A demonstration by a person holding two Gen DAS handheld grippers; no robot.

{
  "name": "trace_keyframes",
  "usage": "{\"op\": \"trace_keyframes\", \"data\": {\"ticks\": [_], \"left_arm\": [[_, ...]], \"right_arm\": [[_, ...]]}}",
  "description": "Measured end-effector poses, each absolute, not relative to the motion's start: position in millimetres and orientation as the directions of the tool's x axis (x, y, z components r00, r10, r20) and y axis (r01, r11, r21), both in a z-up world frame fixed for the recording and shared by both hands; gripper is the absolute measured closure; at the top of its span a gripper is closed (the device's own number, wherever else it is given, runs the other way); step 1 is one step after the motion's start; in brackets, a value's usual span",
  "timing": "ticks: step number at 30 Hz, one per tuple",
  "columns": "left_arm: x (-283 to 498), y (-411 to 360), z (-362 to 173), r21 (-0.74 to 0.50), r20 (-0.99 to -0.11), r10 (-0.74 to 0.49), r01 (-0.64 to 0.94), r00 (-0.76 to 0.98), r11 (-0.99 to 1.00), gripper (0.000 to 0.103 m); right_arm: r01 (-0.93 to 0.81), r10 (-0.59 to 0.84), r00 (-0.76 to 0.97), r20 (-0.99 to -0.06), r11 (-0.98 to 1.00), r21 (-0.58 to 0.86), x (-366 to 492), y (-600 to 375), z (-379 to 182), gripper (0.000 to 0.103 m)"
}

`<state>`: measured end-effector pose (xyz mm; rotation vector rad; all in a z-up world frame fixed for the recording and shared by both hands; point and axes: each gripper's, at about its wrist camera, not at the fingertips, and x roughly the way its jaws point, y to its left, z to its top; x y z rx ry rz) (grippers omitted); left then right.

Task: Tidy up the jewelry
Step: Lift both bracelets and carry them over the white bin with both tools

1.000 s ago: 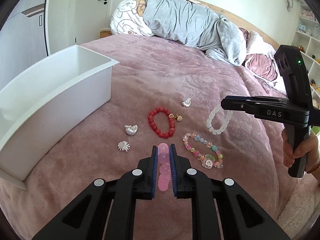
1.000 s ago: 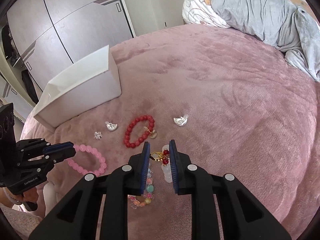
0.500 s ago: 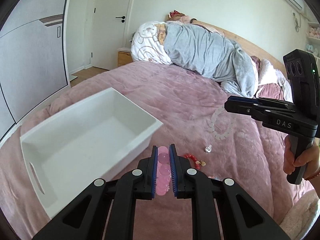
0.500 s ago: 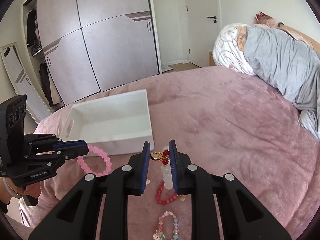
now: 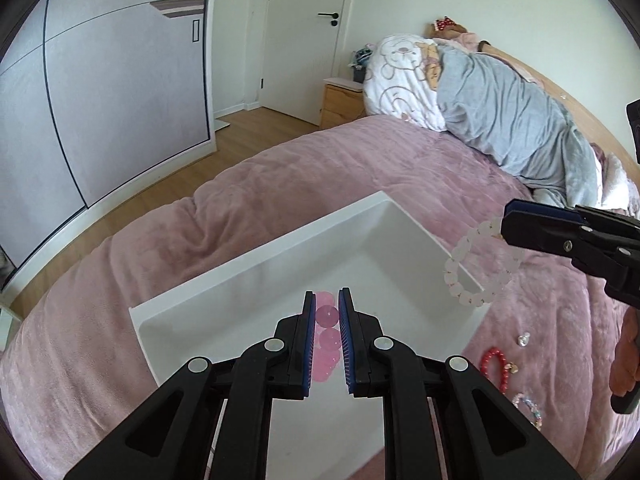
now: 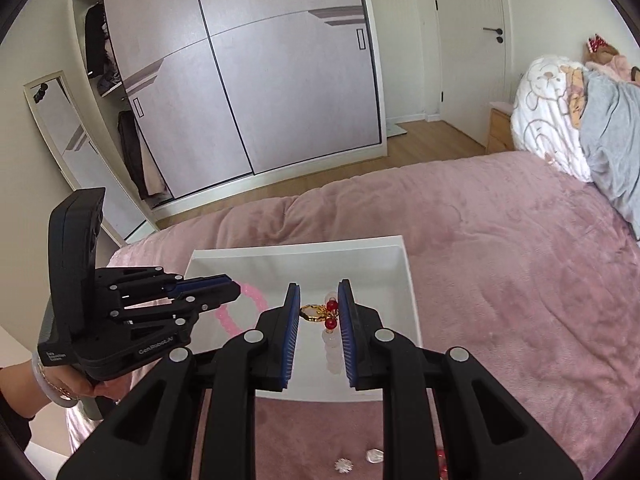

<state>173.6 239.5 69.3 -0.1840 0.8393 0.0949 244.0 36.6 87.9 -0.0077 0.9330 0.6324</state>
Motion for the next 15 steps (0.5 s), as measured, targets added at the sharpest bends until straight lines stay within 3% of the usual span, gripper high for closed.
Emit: {"op": "trace_keyframes", "data": {"ticks": [6,13,15], "left_arm": [[194,260,38,-0.074,-0.797,0.073,-0.217,0.599,0.973,0.086],[202,253,24,-0.037,-0.821,0.089,-0.209,0.564,0.977,0.085],[204,250,20,-0.028,-0.823,0.098,-0.212,0.559,0.977,0.076]], "right_arm": [[-0.451,0.506,0.34,-0.793,0.828,0.334,273,72,33,0.083],[-0.442,0.444,0.303,-0.843,0.85,0.288,288,101,-10,0.083],[-0.428,0.427,0.291,-0.856,0.858,0.282,289,103,-22,0.083]]}}
